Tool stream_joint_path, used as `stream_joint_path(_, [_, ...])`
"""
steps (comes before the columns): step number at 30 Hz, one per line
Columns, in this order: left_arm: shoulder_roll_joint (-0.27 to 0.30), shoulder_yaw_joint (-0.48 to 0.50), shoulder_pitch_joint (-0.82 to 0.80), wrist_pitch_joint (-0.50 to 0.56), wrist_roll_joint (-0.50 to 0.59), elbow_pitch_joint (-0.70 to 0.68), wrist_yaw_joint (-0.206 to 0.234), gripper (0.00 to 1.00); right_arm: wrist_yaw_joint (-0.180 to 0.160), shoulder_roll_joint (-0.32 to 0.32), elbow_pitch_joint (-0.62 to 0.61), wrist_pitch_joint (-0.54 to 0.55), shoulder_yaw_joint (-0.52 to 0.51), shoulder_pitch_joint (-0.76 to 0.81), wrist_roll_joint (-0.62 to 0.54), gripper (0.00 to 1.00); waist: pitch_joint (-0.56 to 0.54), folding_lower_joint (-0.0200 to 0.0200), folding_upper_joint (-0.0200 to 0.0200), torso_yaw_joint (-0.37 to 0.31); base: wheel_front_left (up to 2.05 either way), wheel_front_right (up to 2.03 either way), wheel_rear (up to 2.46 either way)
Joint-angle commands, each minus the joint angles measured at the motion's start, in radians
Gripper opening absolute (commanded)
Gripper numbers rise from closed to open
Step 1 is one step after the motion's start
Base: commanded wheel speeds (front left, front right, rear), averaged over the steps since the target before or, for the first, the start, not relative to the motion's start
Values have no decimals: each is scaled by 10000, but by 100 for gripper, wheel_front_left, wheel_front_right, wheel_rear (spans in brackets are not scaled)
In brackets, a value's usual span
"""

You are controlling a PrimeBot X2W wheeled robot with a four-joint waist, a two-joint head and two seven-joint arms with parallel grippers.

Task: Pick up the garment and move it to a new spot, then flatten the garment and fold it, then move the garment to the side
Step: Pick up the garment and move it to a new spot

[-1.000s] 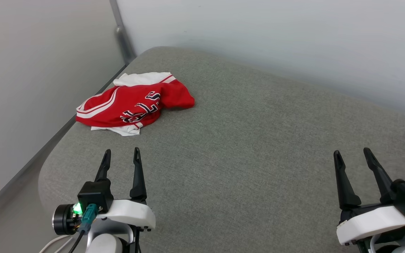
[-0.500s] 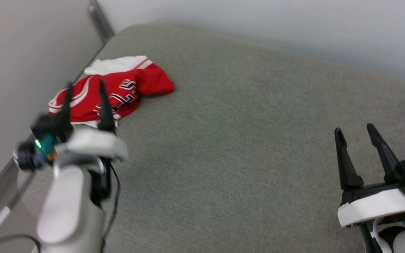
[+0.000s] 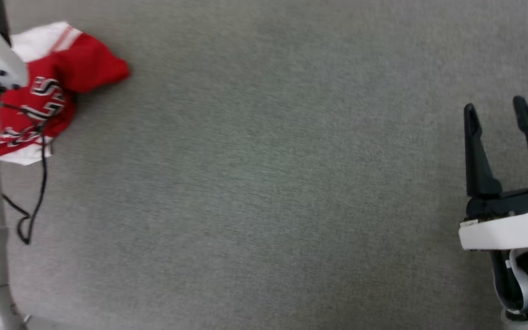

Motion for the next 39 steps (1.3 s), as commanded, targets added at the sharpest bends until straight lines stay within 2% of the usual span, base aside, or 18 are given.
stream_joint_path(1, [345,146,-210,950,-222,301,-63,100,-3,-80,-89,-104,-24,-295,89,100,1126,-2,-1,-915,0,0,0])
stream_joint_path(5, [999,440,-333,2806,-593,1008,39,100,-3,-54,-194,-254,-69,-528,71,100,1583,-2,-1,-1210,0,0,0])
stream_joint_path(9, [1446,703,-90,4063,-717,1687,390,100,-3,19,-361,-411,-135,-651,6,100,1757,-2,-1,-1419,0,0,0])
stream_joint_path(14, [1511,1023,526,5742,-1121,2480,925,100,-3,36,-653,-494,-166,-786,-56,100,1801,-2,-1,-1571,0,0,0])
stream_joint_path(17, [1340,1182,1020,6530,-1378,2639,1193,100,-3,37,-738,-489,-161,-784,-70,100,1764,-2,-1,-1637,0,0,0])
stream_joint_path(18, [1287,1200,1145,6622,-1419,2570,1239,78,-3,41,-774,-488,-179,-768,-79,100,1757,-2,-1,-1646,0,0,0])
stream_joint_path(19, [1293,1184,1204,6595,-1404,2460,1237,30,-3,47,-807,-490,-203,-748,-106,100,1747,-2,-1,-1648,0,0,0])
stream_joint_path(20, [1291,1204,1227,6477,-1399,2329,1275,0,-3,52,-836,-483,-221,-723,-122,100,1731,-2,-1,-1642,0,0,0])
stream_joint_path(27, [1590,1073,965,4726,-873,1489,1237,0,-3,82,-821,-466,-333,-463,-272,100,1056,-2,-1,-1511,0,0,0])
stream_joint_path(28, [1590,1073,965,4726,-873,1489,1237,0,-3,82,-821,-466,-333,-463,-272,100,1056,-2,-1,-1511,0,0,0])
stream_joint_path(33, [1585,756,730,3052,-430,1311,1062,0,-3,144,-662,-459,-402,-136,-285,100,70,-2,-1,-1379,0,0,0])
stream_joint_path(39, [1301,586,708,964,-188,1124,911,0,-3,251,-480,-353,-563,389,-188,100,-1143,-2,-1,-1324,0,0,0])
